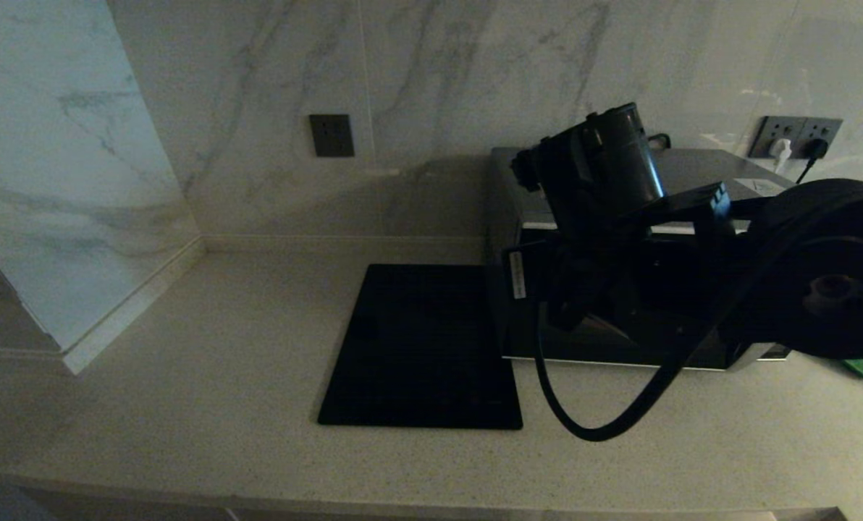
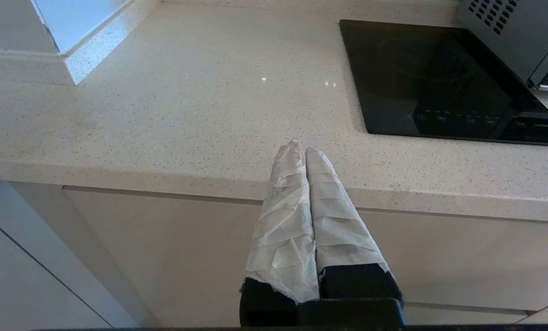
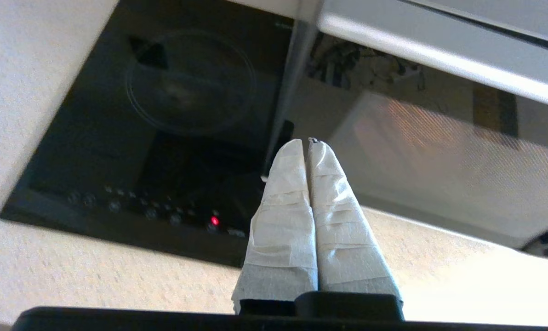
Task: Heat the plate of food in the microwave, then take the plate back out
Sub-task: Open the microwave oven
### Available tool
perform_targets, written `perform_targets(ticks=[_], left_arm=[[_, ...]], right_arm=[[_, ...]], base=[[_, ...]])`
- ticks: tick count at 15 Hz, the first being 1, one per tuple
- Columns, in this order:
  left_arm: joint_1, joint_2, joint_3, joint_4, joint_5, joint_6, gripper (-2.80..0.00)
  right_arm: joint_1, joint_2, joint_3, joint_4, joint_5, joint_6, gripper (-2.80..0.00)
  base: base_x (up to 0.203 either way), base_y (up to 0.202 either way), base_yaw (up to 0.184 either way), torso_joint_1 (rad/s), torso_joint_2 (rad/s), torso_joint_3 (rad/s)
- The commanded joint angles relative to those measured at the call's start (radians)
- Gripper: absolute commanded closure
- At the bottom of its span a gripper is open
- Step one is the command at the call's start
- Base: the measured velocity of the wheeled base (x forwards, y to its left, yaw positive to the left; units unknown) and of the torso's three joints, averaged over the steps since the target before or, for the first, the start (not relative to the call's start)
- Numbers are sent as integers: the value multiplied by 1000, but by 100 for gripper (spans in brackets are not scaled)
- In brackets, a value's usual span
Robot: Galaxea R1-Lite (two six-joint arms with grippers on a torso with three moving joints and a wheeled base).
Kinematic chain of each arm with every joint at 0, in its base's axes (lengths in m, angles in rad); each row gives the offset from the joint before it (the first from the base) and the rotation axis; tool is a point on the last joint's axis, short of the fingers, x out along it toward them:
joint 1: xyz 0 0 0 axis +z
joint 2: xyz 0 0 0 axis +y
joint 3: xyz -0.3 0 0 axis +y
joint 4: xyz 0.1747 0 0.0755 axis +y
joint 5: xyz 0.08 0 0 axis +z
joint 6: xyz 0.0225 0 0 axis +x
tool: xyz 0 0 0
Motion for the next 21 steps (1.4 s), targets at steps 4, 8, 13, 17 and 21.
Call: perform_targets(ticks=[4,8,13,17,21], left_arm=[[1,1,0,0,1,-1,0],[0,0,0,0,1,-1,0],[0,0,0,0,1,-1,0],[0,0,0,0,1,-1,0],[1,1,0,0,1,-1,0]], right_arm=[[-5,-48,63,19,-4,9,0],[-14,-15,38,17,-4,9,0],[-39,40,-1,11,-4,11,0],[-51,66,-25,7,-5,12,0],[-63,106,-50,-73,-46,11,0]], base=[[0,0,0,0,0,0],[0,0,0,0,0,0],[0,0,0,0,0,0],[0,0,0,0,0,0],[0,0,0,0,0,0]])
